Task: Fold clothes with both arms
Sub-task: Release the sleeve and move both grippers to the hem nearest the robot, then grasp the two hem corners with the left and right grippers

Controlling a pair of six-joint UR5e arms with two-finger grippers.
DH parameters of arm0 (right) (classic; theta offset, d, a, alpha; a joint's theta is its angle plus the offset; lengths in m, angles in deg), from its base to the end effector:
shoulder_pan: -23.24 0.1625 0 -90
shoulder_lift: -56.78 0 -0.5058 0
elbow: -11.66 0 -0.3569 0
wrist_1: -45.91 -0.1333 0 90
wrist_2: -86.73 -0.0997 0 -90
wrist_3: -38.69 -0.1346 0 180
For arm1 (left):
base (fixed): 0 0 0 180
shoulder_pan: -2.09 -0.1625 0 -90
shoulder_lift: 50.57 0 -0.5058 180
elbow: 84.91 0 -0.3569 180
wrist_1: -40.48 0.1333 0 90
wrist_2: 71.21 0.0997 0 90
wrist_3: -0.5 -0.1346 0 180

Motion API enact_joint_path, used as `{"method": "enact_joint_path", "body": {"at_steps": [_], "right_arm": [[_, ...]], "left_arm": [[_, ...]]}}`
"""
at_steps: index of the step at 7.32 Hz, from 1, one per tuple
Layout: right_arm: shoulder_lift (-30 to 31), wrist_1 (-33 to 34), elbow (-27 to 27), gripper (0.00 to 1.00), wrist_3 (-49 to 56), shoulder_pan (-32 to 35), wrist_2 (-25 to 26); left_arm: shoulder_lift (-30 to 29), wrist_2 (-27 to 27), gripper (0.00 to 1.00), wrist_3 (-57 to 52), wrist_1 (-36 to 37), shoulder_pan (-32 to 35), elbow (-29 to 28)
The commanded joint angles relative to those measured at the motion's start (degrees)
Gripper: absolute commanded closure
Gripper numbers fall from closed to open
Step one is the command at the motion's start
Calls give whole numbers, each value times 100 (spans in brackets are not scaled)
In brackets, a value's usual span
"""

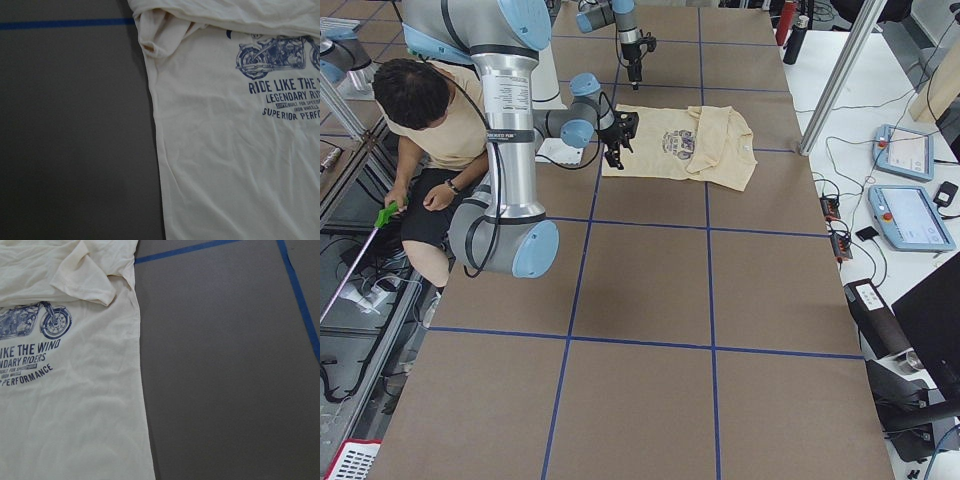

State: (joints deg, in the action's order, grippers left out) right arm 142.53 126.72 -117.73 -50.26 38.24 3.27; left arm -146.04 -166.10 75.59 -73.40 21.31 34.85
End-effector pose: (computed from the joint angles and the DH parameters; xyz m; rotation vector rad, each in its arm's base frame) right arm -0.4083 -0.2633 0.4220 0.2343 -0.9003 0.2783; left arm 0.4377 -0.2816 0.4434 0.2283 1.0083 -0.0244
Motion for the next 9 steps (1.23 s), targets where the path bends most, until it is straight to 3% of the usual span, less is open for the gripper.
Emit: {"method": "enact_joint_path", "body": {"at_steps": [1,2,9], "right_arm": [[3,5,10,1,-70,-24,83],[-6,5,10,1,-79,-32,93],[-23,5,28,0,-79,-138,216]], "left_arm": [[-42,374,34,847,-29,-593,-181],[-43,375,49,841,-29,-621,-217],[-175,357,55,770,-46,-682,-586]]}}
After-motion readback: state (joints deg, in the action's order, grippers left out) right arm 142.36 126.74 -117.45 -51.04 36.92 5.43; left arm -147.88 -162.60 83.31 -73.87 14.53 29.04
